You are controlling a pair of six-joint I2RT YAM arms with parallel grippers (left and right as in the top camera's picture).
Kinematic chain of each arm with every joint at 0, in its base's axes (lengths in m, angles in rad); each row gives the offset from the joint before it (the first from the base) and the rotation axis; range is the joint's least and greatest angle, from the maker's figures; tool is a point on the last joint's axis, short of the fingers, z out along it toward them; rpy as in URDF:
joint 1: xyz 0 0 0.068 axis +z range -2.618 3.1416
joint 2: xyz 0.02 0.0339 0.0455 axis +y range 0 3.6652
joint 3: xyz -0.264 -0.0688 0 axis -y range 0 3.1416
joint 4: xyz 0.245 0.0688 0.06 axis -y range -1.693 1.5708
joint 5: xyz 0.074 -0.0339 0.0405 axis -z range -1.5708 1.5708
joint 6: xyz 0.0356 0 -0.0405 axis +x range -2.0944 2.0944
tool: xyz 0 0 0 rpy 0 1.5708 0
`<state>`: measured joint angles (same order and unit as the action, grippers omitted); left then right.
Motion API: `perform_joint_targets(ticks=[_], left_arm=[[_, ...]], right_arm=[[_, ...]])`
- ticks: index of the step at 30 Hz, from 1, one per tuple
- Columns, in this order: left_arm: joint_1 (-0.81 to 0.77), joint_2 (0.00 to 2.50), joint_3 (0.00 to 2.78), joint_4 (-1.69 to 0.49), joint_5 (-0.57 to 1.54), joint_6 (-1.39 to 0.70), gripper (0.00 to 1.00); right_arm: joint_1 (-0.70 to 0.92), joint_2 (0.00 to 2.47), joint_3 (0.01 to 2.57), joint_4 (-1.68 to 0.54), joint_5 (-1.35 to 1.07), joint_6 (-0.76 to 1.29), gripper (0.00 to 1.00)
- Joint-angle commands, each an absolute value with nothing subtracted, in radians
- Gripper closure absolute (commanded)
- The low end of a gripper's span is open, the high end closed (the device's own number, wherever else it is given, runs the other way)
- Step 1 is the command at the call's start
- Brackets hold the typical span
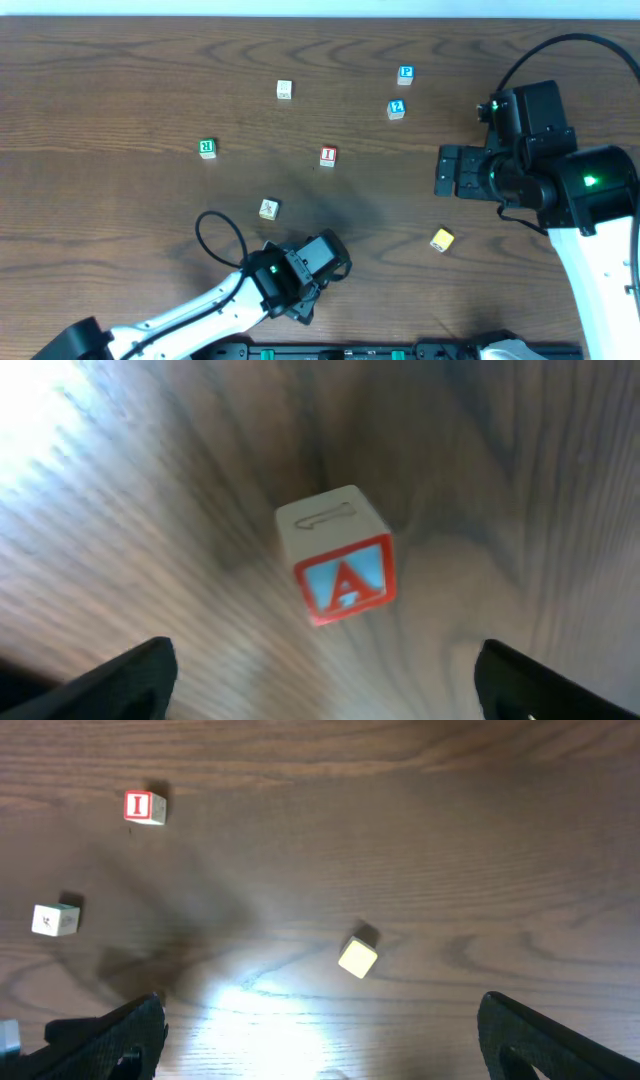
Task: Spell out Ai2
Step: 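Release the I block and move left gripper to the red A block, then grasp the red A block with the left gripper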
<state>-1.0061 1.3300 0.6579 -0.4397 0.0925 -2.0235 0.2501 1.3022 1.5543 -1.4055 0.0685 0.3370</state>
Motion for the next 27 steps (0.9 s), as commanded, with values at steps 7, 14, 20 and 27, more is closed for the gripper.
perform_joint_targets(ticks=[7,14,20,27], left_arm=[[-1.01,1.372,0.649,-0.377,0.003,-2.084,0.17],[-1.008,1.373,0.649,-0.385,-0.005,-2.083,0.24],[-1.008,1.375,0.649,-0.385,-0.004,-2.084,0.24],[-1.008,1.389,0.649,-0.391,-0.009,-2.083,0.24]], right_arm=[[0.25,1.3,1.549,-1.436,0.079,0.339,0.01],[0.25,1.3,1.549,-1.445,0.079,0.34,0.01],[0.25,1.3,1.549,-1.445,0.079,0.34,0.01],[0.25,1.3,1.549,-1.456,0.079,0.34,0.01]])
